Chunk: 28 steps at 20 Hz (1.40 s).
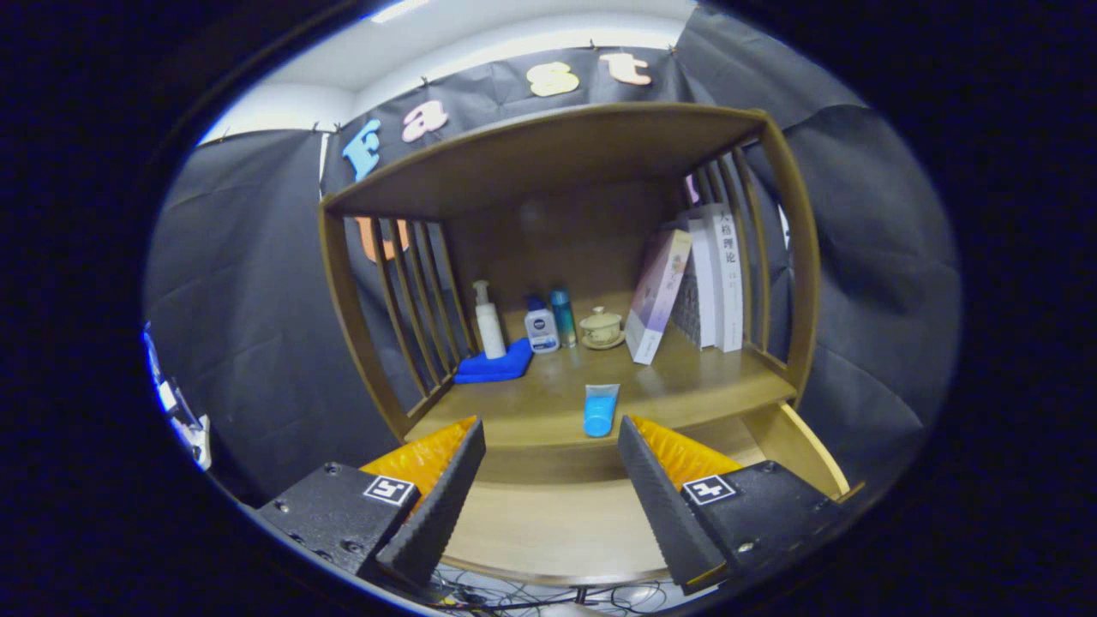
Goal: Pull open the drawer, take out the items inside it, and place them on the countertop above the cabinet.
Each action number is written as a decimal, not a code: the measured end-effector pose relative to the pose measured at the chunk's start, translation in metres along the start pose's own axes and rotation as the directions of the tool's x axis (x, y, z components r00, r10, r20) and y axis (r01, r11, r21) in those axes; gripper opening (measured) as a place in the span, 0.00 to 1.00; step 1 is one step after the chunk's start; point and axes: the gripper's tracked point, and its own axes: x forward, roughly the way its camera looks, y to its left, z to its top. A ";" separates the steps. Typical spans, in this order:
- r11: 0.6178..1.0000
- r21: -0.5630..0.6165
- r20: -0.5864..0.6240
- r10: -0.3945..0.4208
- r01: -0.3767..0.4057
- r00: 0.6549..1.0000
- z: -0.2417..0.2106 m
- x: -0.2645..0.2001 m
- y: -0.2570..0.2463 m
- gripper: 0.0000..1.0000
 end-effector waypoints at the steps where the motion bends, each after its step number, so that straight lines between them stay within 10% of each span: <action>1: 1.000 -0.002 0.026 -0.005 0.005 1.000 -0.004 -0.010 -0.002 0.99; 17: 0.986 -0.108 -0.083 -0.140 0.131 0.987 -0.215 -0.055 -0.046 0.99; 28: 0.971 -0.131 -0.089 -0.212 0.200 0.973 -0.209 -0.032 -0.045 0.99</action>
